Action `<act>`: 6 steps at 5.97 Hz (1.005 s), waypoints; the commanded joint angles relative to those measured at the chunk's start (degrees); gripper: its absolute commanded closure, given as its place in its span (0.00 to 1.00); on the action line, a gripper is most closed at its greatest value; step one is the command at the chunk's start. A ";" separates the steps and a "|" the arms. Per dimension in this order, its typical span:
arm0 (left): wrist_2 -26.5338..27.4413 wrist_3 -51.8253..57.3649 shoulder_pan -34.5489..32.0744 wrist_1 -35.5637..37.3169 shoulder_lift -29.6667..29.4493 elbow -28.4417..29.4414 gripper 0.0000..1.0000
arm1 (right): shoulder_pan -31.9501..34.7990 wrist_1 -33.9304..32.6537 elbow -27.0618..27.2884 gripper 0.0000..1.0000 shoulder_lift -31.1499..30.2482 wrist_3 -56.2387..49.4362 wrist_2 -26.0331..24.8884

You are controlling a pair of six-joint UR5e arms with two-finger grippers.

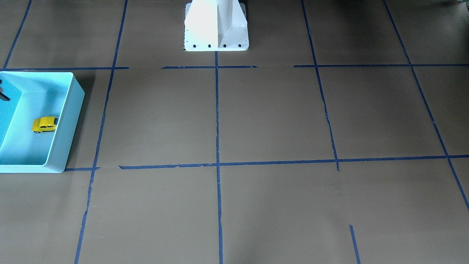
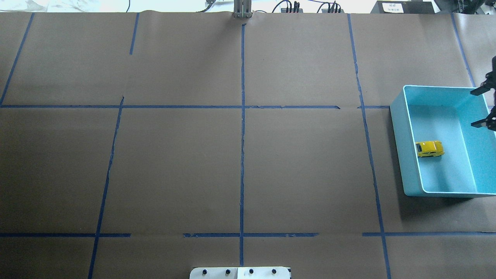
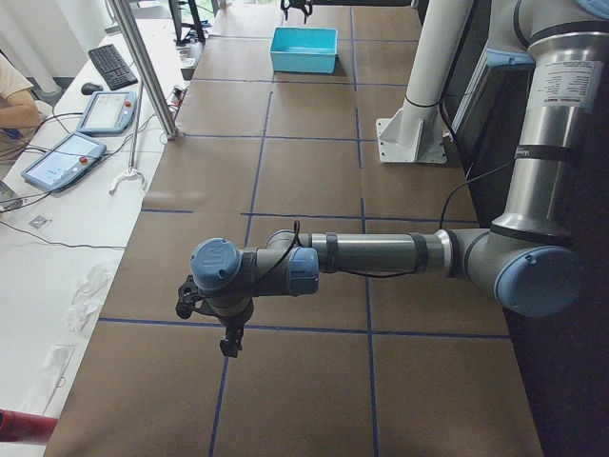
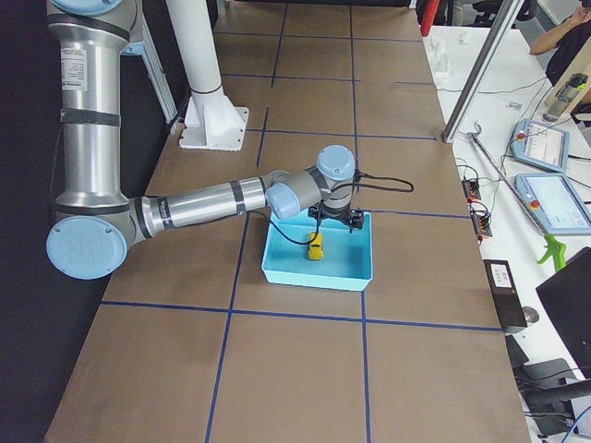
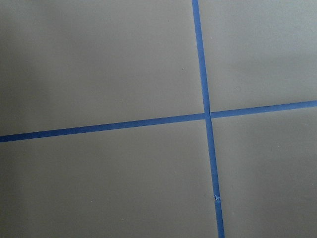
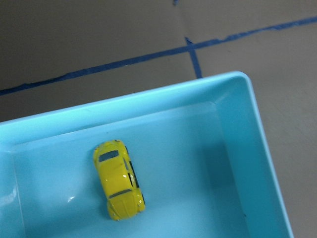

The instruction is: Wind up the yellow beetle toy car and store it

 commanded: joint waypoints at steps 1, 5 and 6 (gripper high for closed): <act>0.00 0.00 0.00 0.00 0.00 0.00 0.00 | 7.10 -5.84 -0.03 0.00 1.12 16.95 -1.87; 0.00 0.00 0.00 0.00 0.00 0.00 0.00 | 13.33 -10.77 -2.65 0.00 -3.07 46.78 -2.41; 0.00 0.00 0.00 0.00 0.00 -0.09 0.00 | 15.53 -10.42 -5.02 0.00 -4.58 46.34 -1.98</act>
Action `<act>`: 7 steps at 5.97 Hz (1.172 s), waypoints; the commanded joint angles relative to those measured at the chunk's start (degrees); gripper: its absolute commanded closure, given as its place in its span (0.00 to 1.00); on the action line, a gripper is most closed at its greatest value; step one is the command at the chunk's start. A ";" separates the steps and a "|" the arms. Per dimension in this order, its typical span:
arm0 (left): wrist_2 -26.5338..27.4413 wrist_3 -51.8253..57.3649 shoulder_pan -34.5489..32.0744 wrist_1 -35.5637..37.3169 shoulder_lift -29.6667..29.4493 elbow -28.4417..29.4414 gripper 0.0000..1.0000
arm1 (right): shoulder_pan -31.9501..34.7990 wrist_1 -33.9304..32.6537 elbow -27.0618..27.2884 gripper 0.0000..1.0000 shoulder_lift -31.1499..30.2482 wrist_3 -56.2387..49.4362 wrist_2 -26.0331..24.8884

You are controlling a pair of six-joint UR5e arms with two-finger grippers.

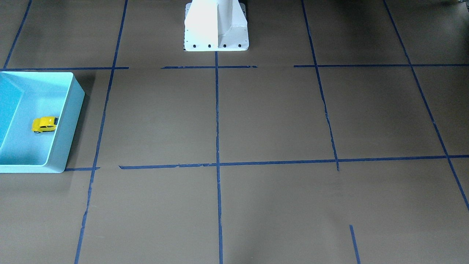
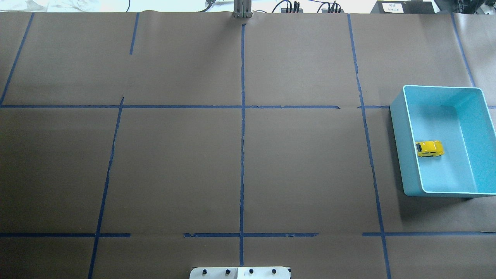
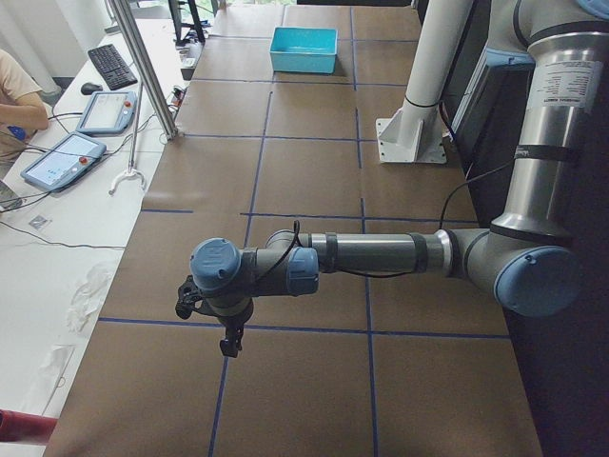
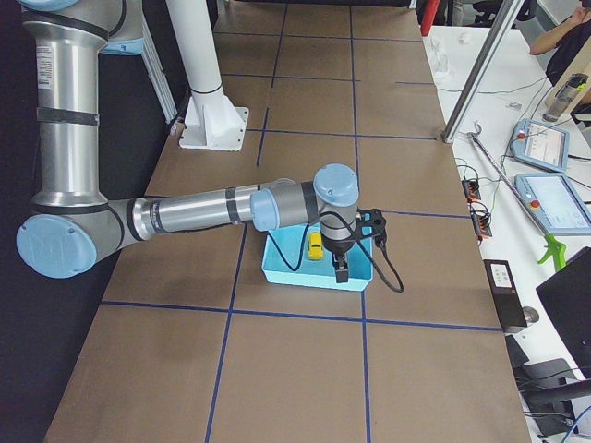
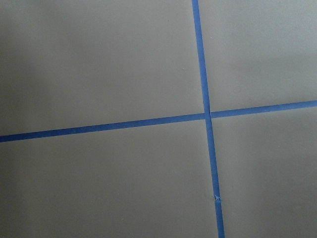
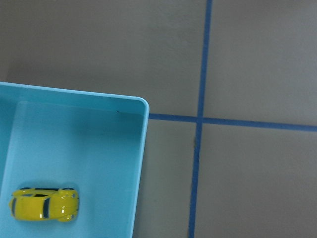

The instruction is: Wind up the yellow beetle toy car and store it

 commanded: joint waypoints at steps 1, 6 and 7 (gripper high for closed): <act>0.00 0.00 0.00 0.00 -0.09 -0.06 0.00 | 2.19 0.25 -2.33 0.00 -2.95 0.65 -0.13; 0.00 0.00 -0.09 0.00 0.00 -0.06 0.00 | 2.19 0.43 -7.70 0.00 0.20 6.29 0.39; 0.00 0.00 0.00 0.00 0.00 -0.06 0.00 | 2.19 0.43 -7.70 0.00 0.20 6.10 0.48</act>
